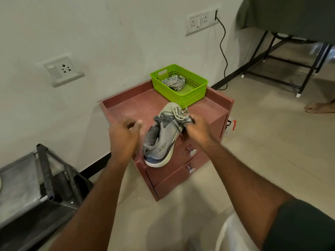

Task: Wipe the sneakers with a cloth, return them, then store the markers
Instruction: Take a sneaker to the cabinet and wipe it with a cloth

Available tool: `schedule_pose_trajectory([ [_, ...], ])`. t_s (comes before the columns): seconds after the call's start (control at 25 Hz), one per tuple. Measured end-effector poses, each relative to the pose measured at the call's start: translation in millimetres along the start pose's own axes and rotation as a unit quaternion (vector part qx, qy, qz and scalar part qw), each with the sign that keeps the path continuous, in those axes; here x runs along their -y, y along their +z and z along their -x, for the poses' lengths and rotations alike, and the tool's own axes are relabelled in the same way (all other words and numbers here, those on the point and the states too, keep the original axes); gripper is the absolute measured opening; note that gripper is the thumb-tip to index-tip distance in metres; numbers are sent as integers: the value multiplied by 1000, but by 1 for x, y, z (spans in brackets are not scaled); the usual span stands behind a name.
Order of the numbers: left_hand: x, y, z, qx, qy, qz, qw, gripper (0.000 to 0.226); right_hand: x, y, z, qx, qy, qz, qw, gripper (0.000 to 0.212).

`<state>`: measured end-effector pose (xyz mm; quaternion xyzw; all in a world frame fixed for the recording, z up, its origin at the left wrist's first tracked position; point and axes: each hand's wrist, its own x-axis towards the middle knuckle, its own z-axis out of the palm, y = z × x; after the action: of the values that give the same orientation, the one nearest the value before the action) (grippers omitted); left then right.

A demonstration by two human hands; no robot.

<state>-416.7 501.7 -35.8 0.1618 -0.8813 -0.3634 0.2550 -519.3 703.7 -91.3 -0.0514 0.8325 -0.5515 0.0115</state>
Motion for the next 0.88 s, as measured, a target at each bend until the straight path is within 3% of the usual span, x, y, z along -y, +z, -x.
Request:
schedule_pose_trajectory([
  [0.08, -17, 2, 11, -61, 57, -56, 995, 31, 2, 7, 0, 3, -9, 19, 1000, 34],
  [0.16, -32, 22, 32, 17, 116, -181, 976, 49, 3, 4, -3, -13, 31, -1, 999, 27],
  [0.24, -38, 42, 49, 130, 98, -301, 939, 78, 3, 0, -5, -43, 88, -53, 994, 8],
  [0.32, -36, 45, 44, 168, 51, -284, 943, 90, 3, -5, -3, -48, 98, -45, 993, 13],
  [0.48, -32, 28, 20, 241, 67, -192, 949, 82, 2, -11, -3, -55, 98, -17, 994, 18],
  [0.6, -29, 17, 13, 293, 142, -150, 934, 73, 9, -19, -1, -116, 90, -27, 989, 24],
  [0.76, -20, 14, -2, 268, 195, -101, 938, 52, 13, -48, -1, -202, 41, -1, 978, 30],
  [0.88, -19, 15, 5, 160, 220, -189, 944, 30, 2, -53, -2, -47, 4, 55, 997, 25],
])
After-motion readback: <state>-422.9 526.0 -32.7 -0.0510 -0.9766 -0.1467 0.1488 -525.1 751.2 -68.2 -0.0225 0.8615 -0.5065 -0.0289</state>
